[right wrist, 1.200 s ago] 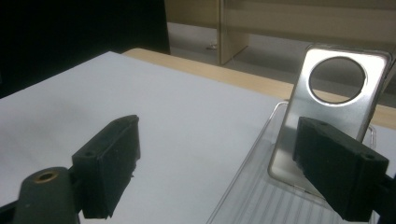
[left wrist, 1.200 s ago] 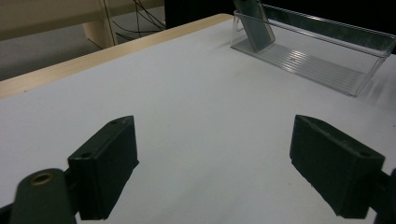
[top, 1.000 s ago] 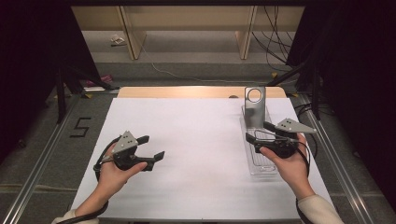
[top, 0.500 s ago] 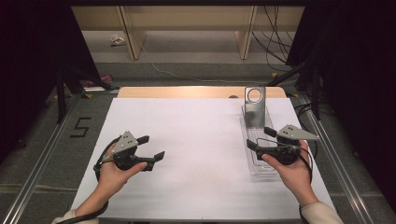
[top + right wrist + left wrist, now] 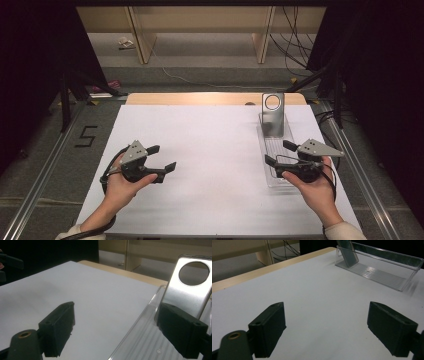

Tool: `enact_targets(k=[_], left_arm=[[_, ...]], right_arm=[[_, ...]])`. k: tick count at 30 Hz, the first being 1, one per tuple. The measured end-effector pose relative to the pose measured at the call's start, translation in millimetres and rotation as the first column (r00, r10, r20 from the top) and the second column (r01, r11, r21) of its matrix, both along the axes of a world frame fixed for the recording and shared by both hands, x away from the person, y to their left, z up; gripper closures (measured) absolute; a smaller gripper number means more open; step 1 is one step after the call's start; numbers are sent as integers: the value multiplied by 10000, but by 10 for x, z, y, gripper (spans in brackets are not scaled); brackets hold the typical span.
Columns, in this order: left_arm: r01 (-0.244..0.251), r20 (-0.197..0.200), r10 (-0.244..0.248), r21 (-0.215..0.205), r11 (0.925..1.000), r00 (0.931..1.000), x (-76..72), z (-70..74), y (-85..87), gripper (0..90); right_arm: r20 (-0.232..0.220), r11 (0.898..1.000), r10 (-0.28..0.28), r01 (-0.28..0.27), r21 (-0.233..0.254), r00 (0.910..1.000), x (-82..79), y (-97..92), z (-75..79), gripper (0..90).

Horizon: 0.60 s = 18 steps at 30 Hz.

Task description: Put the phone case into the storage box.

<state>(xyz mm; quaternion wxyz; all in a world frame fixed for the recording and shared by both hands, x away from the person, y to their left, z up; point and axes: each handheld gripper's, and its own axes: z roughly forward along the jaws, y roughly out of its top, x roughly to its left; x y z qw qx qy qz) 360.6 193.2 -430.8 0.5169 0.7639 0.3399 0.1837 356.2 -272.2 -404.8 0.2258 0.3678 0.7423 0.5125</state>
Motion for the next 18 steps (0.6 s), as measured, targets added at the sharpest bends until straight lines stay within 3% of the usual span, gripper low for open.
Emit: enact_targets(k=[18], left_arm=[[42,-8,-42,35,10000,10000,6,-3,-12,148]], right_arm=[[73,10000,45,-45,12,10000,-11,-2,-5,162]])
